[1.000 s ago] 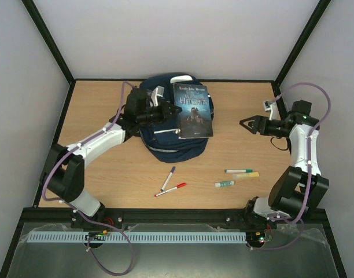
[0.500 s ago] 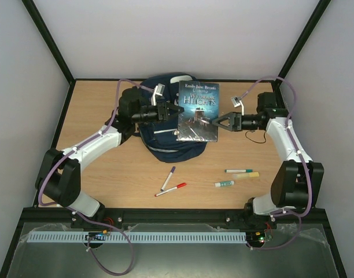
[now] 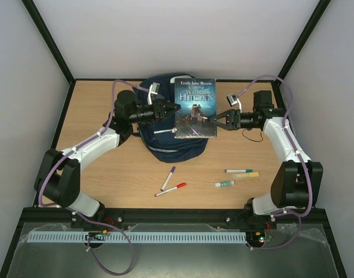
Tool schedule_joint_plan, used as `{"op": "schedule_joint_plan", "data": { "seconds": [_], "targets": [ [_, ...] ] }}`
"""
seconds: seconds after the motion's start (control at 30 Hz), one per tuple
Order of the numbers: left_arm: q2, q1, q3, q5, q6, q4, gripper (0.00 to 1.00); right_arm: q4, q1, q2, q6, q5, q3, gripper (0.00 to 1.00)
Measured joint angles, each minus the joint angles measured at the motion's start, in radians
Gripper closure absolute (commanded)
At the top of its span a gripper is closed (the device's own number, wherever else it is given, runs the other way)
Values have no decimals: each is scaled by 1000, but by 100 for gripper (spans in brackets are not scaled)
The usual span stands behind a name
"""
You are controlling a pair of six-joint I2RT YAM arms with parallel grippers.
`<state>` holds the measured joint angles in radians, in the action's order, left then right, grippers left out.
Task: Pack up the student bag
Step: Pick up the book from the center of the board.
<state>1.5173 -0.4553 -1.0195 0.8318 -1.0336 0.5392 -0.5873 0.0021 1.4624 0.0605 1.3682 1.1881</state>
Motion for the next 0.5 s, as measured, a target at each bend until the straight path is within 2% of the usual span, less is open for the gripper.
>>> {"op": "schedule_joint_plan", "data": {
  "seconds": [0.1, 0.5],
  "targets": [
    [-1, 0, 3, 3, -8, 20, 87, 11, -1, 0, -23, 19, 0, 52],
    [4, -5, 43, -13, -42, 101, 87, 13, -3, 10, -58, 47, 0, 52]
  ]
}}
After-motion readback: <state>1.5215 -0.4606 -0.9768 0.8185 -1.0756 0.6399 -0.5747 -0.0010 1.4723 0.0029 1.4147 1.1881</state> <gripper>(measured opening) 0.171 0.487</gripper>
